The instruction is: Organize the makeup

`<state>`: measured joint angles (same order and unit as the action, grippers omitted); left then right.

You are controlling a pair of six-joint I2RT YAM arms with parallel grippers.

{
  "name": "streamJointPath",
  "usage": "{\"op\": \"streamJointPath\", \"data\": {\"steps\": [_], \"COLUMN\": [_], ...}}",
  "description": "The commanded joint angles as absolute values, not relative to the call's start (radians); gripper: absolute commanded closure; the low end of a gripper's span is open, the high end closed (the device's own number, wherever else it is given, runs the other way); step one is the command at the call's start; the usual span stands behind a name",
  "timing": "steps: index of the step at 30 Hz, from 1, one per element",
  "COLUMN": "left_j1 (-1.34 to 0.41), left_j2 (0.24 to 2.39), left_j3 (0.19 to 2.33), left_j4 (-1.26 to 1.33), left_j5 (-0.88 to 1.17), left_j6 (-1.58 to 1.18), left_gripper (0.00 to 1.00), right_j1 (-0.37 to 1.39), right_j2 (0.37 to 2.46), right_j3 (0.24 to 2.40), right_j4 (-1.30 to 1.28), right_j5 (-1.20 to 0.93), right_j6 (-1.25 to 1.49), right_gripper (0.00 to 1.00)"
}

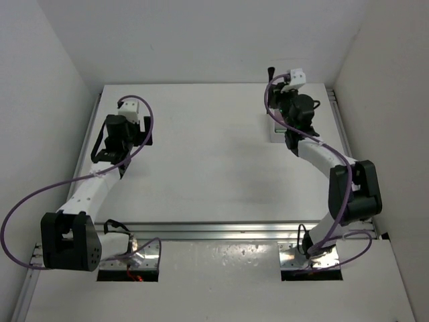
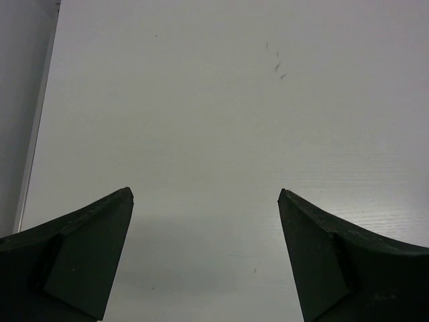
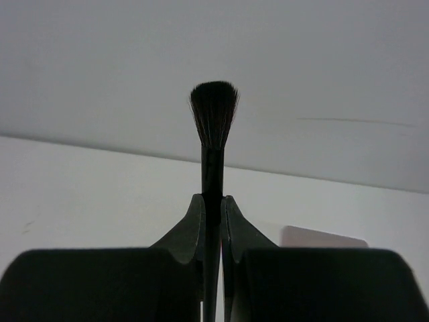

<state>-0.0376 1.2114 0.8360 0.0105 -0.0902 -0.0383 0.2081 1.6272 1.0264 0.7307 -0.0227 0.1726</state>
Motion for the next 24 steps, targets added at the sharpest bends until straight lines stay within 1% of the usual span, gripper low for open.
{"op": "streamJointPath", "data": {"steps": [1, 4, 10, 11, 12, 14, 19, 24], "left_j1": [-0.026, -0.026, -0.067, -0.067, -0.067, -0.067, -0.077, -0.077], "left_j2": [1.238, 1.276, 1.365, 1.377, 1.378, 1.388, 1.417, 1.428], "left_j3": [0.908, 0.96, 1.054, 1.063, 1.075, 1.087, 1.108, 1.127], "left_j4": [0.008, -0.028, -0.071, -0.08, -0.08, -0.09, -0.112, -0.112], "left_j5": [-0.074, -0.074, -0.083, -0.083, -0.092, -0.092, -0.092, -0.092], "left_j6": [-0.023, -0.023, 0.006, 0.006, 0.006, 0.006, 0.015, 0.015], "left_gripper": [0.05, 0.05, 0.05, 0.05, 0.05, 0.05, 0.05, 0.05], "right_j1": [0.173, 0.14, 0.084, 0.08, 0.077, 0.055, 0.041, 0.041], "right_j2": [1.666, 1.715, 1.853, 1.867, 1.909, 1.931, 1.997, 2.091], "right_j3": [0.959, 0.942, 0.933, 0.937, 0.939, 0.948, 0.96, 0.959], "right_j4": [0.992, 1.09, 1.236, 1.29, 1.302, 1.337, 1.359, 1.436], "right_j5": [0.127, 0.23, 0.284, 0.281, 0.256, 0.241, 0.186, 0.196], "right_j6": [0.184, 0.173, 0.189, 0.189, 0.192, 0.236, 0.29, 0.343], "right_gripper": [1.0, 1.0, 1.0, 1.0, 1.0, 1.0, 1.0, 1.0]}}
